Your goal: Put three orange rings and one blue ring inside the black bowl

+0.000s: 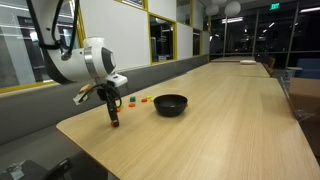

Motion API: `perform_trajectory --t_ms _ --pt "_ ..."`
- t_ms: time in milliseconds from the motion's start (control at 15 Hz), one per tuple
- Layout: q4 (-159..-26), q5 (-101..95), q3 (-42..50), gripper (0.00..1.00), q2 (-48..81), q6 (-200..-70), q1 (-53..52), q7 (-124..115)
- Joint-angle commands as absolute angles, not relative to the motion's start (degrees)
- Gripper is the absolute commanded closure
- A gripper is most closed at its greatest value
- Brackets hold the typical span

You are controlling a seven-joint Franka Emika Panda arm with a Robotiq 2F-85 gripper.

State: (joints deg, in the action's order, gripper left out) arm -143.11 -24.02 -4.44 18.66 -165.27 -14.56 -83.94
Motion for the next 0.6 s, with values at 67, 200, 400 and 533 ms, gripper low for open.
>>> perform_trajectory --t_ms 67,200,400,533 --pt "-143.19 -21.3 -6.29 0.76 12.76 -160.85 -11.86 -80.17" --pt "-142.19 -20.41 -6.27 0.76 10.95 -159.16 -11.0 -78.54" --pt "-139.28 -17.86 -3.51 0.76 9.15 -156.76 -11.93 -74.56" --pt "-136.48 -17.02 -2.51 0.76 9.31 -155.62 -11.11 -72.17"
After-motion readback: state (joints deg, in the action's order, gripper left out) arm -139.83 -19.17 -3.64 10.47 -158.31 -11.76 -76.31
